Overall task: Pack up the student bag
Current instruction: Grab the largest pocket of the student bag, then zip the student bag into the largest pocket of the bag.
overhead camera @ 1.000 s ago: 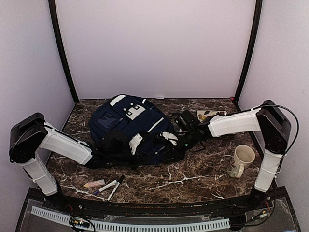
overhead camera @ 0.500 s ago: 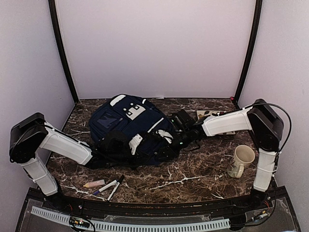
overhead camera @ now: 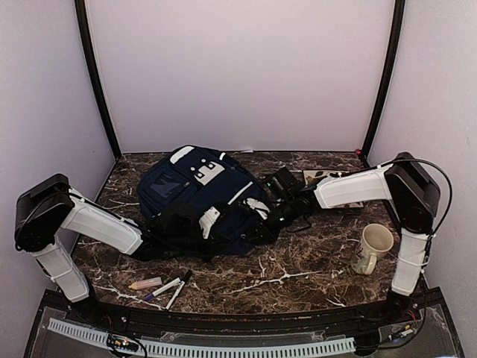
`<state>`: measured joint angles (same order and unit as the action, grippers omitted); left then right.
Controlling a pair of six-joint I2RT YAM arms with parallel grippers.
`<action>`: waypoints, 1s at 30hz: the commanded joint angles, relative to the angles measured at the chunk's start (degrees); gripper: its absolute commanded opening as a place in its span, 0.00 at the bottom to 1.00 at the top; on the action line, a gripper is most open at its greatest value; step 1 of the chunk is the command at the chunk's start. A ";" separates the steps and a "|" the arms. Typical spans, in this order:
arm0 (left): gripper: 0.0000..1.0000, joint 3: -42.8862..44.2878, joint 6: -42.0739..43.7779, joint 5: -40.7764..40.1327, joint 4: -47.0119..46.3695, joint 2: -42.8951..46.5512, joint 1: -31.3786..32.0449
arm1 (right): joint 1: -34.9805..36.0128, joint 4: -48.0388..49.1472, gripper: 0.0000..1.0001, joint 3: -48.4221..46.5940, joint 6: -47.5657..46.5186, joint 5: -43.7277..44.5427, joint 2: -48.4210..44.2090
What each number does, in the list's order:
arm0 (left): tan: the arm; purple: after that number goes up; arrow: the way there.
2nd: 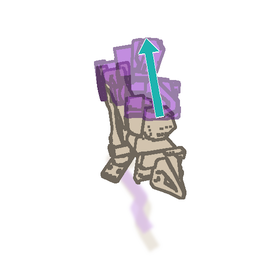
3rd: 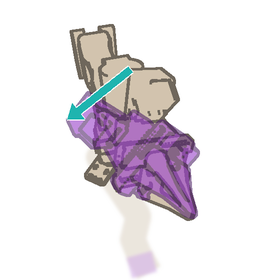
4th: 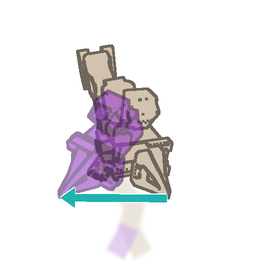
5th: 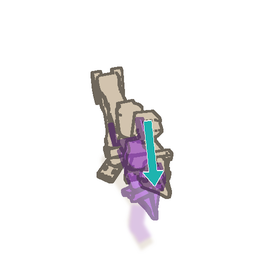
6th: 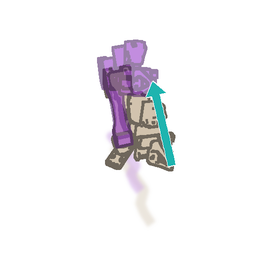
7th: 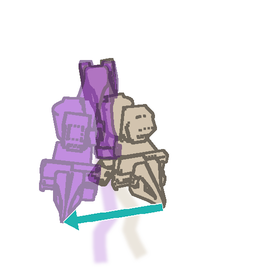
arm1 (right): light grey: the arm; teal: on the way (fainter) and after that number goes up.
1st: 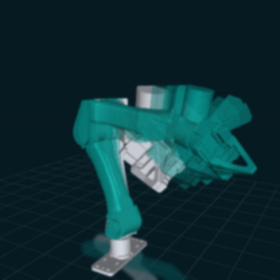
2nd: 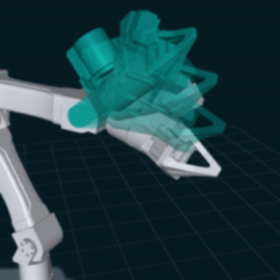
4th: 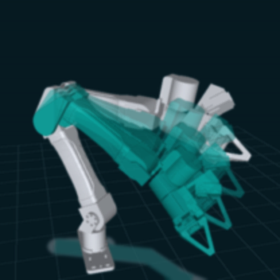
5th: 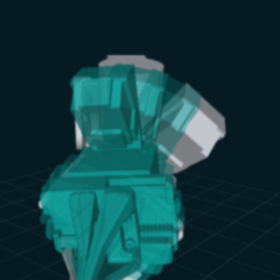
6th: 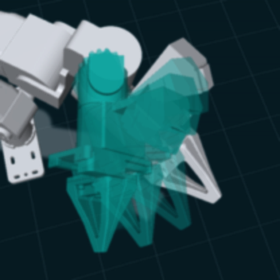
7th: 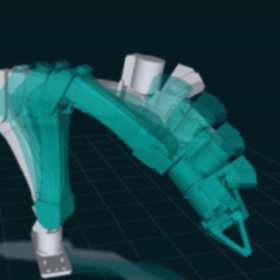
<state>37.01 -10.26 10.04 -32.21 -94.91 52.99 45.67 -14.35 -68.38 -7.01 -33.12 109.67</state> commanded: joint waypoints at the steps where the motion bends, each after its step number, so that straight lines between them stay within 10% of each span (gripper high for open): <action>1: 0.00 -0.69 0.89 -0.66 0.10 1.75 0.36 | -2.78 -6.33 0.00 0.93 -2.58 2.22 -4.32; 30: 0.00 -9.86 0.94 -11.34 25.93 23.83 0.36 | -16.49 -9.93 0.00 -10.46 -14.90 23.10 1.58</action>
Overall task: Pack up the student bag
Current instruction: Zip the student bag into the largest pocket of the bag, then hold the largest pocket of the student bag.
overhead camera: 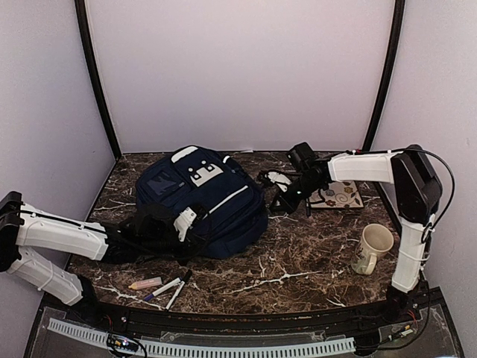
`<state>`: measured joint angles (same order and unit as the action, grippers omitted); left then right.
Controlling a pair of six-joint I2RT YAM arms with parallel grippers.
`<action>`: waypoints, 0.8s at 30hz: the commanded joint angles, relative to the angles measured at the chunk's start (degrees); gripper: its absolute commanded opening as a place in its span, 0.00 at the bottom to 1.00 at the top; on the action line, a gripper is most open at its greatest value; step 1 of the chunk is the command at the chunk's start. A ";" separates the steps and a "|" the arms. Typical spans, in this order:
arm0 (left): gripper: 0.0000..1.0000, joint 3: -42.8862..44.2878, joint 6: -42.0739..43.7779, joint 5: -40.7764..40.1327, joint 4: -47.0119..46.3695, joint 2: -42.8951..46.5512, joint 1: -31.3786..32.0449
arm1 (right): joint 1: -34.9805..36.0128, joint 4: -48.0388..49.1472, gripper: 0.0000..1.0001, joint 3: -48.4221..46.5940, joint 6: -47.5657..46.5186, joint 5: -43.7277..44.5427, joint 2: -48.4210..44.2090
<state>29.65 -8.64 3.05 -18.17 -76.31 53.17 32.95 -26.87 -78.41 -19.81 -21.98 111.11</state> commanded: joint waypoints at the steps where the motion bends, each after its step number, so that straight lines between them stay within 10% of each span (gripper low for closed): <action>1: 0.00 -2.82 -0.79 -5.67 13.15 6.12 0.18 | -3.77 2.79 0.00 -0.12 -2.45 11.95 -0.20; 4: 0.01 -3.67 -0.97 -7.80 14.62 8.65 0.18 | -3.71 2.49 0.00 1.22 -3.20 7.56 -1.74; 12: 0.48 6.40 3.98 -3.55 11.81 4.70 1.48 | 1.16 -0.70 0.00 3.76 -4.34 -2.04 -6.85; 24: 0.53 26.84 11.30 -2.46 7.46 -18.13 2.38 | 5.23 -2.65 0.00 4.70 -2.45 -7.12 -11.31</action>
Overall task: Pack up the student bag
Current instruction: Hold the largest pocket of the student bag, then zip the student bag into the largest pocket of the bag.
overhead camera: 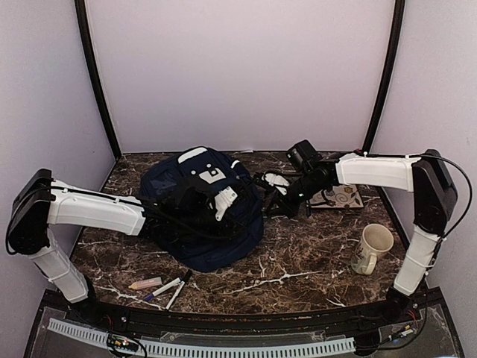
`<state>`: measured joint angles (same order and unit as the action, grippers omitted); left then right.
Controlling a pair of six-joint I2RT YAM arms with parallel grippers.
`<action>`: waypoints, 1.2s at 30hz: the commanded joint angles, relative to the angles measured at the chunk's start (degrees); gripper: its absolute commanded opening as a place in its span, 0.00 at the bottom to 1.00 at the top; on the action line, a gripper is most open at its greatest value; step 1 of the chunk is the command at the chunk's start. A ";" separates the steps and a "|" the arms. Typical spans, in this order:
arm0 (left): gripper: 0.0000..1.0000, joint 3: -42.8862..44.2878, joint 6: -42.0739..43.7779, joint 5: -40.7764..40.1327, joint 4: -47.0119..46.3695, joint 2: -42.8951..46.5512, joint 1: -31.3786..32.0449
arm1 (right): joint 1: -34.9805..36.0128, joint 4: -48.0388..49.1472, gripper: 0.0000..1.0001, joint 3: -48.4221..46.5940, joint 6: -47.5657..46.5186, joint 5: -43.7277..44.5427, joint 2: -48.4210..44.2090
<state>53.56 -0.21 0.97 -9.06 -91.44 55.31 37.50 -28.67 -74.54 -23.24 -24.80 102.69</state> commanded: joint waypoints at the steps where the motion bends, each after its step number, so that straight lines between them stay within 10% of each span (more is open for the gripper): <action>1: 0.53 3.52 2.97 -0.58 -1.98 -4.09 0.24 | 0.85 -0.83 0.00 1.03 1.13 -4.54 -3.02; 5: 0.48 5.56 3.41 -0.95 -1.49 -7.71 0.15 | 1.00 -0.64 0.00 1.54 1.51 -4.85 -3.42; 13: 0.01 5.72 2.59 -6.25 0.34 -8.14 0.15 | 0.66 -0.95 0.00 1.86 1.27 -3.65 -2.22; 36: 0.00 -8.91 0.04 -3.27 2.85 8.06 0.15 | -7.82 1.82 0.00 -20.23 4.08 2.72 20.87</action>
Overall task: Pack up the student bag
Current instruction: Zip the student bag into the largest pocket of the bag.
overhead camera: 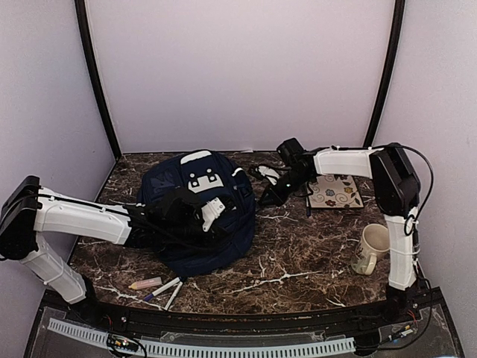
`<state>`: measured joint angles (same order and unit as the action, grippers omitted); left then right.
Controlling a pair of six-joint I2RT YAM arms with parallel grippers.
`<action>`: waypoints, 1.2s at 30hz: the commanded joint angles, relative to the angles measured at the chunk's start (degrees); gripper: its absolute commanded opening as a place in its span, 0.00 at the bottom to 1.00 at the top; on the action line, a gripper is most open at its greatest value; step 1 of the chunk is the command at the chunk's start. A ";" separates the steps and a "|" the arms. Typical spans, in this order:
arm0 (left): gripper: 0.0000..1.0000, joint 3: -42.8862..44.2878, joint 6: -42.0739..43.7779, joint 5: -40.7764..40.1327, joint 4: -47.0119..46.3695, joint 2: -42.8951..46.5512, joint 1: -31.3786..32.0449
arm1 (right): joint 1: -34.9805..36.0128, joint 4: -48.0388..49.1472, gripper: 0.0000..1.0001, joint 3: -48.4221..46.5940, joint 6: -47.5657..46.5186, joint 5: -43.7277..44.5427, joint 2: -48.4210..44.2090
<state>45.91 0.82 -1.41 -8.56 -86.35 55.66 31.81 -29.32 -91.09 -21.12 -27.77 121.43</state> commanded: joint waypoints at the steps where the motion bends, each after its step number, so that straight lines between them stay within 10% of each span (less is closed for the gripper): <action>1: 0.00 -1.34 -1.02 -0.96 2.20 2.89 -0.20 | -2.27 2.55 0.00 -4.42 2.37 5.78 2.75; 12: 0.00 -0.75 -0.35 -1.72 -0.19 -0.20 -0.20 | -2.86 3.35 0.02 -7.21 4.17 5.26 3.76; 20: 0.00 5.97 1.63 -1.33 -5.92 -7.00 -2.58 | -3.83 4.77 0.55 -0.53 2.95 12.30 -8.41; 30: 0.00 13.85 2.52 1.73 -5.75 -17.06 -3.60 | -5.77 -6.58 0.53 5.42 5.16 18.45 -14.85; 36: 0.33 9.70 -1.08 1.49 -5.54 -12.72 -3.54 | -9.04 -10.19 0.45 11.40 8.09 18.94 -16.38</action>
<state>58.24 2.02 1.04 -13.04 -103.33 52.75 25.10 -34.98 -82.85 -15.49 -10.22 106.61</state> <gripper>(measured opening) 0.237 0.462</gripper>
